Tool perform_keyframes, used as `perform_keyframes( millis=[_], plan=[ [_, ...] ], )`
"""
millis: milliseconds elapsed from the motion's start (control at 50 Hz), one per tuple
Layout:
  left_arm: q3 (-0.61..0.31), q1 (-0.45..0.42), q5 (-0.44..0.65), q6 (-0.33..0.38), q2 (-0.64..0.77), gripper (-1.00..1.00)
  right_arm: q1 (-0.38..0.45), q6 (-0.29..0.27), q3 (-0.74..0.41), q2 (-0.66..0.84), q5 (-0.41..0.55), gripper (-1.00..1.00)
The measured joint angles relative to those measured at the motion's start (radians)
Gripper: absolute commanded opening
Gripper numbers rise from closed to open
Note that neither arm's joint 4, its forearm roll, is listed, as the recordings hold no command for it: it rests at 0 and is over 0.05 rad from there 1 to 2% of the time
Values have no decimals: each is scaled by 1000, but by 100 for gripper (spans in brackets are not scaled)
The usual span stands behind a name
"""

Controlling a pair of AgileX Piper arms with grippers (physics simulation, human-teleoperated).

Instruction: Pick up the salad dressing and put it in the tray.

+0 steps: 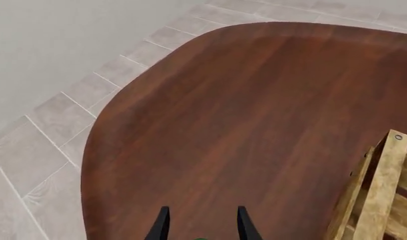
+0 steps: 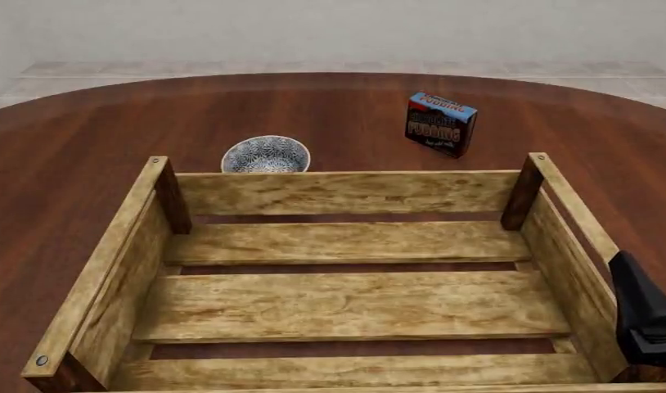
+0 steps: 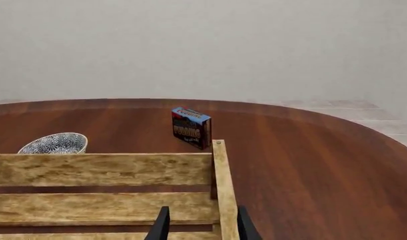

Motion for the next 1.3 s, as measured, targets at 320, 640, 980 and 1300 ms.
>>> perform_keyframes(
  millis=[320, 640, 980, 1300],
  plan=[
    [50, 28, -20, 26, 29, 100, -1, -4, 0, -8, 7, 100],
    [73, 46, -38, 27, 58, 100, -2, -5, -1, -14, 13, 100],
    [107, 85, -84, 45, 105, 100, 1, -7, -1, -10, 9, 100],
    [147, 84, -102, 42, 134, 100, 3, -10, 1, 9, -9, 100]
  ],
)
